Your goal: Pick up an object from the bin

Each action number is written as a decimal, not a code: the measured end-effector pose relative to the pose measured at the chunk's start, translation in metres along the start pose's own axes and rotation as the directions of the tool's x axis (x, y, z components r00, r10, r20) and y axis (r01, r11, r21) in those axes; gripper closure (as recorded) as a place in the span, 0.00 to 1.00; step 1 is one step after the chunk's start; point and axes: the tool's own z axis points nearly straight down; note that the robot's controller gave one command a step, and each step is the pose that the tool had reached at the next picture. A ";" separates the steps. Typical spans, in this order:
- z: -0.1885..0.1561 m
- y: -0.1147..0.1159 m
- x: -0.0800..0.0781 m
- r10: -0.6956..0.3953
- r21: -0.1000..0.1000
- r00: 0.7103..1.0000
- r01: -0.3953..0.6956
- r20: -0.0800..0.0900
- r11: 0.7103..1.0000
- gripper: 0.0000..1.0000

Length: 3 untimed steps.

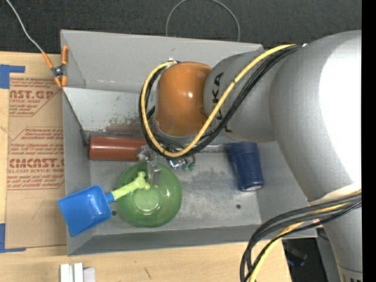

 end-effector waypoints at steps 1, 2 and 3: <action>-0.042 -0.003 0.006 0.008 0.001 1.000 -0.008 0.005 1.000 1.00; -0.051 -0.008 0.001 -0.004 0.001 1.000 0.004 0.003 1.000 1.00; -0.086 -0.008 0.001 0.006 0.002 1.000 -0.006 0.011 1.000 1.00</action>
Offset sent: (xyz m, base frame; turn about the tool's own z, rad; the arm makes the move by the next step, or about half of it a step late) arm 0.0003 -0.0092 0.0510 -0.0041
